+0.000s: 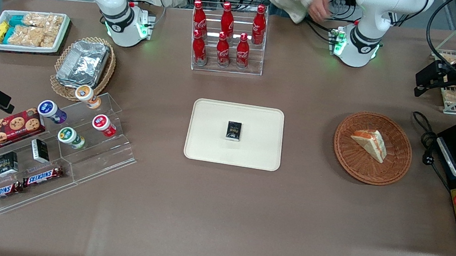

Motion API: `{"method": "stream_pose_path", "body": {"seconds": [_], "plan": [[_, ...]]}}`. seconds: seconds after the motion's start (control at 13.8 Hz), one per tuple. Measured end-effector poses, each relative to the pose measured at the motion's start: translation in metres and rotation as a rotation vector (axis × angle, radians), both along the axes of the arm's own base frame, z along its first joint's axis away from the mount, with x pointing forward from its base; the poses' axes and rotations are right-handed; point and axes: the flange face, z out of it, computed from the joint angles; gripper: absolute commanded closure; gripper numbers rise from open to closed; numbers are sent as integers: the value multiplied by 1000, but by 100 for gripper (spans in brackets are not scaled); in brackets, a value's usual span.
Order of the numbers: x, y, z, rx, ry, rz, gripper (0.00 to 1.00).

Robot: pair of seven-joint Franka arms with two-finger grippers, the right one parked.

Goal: Place sandwich from basket to tray
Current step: 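Move the left gripper over the wicker basket toward the sandwich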

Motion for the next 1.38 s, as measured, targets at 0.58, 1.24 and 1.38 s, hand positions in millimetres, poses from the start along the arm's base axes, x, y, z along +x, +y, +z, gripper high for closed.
{"method": "stream_pose_path", "body": {"seconds": [0.58,1.24,1.38], "plan": [[-3,22,-5,14,51,59,0],[-31,46,-74,99,87,633,0],[-39,43,-109,133,67,698,0]]}}
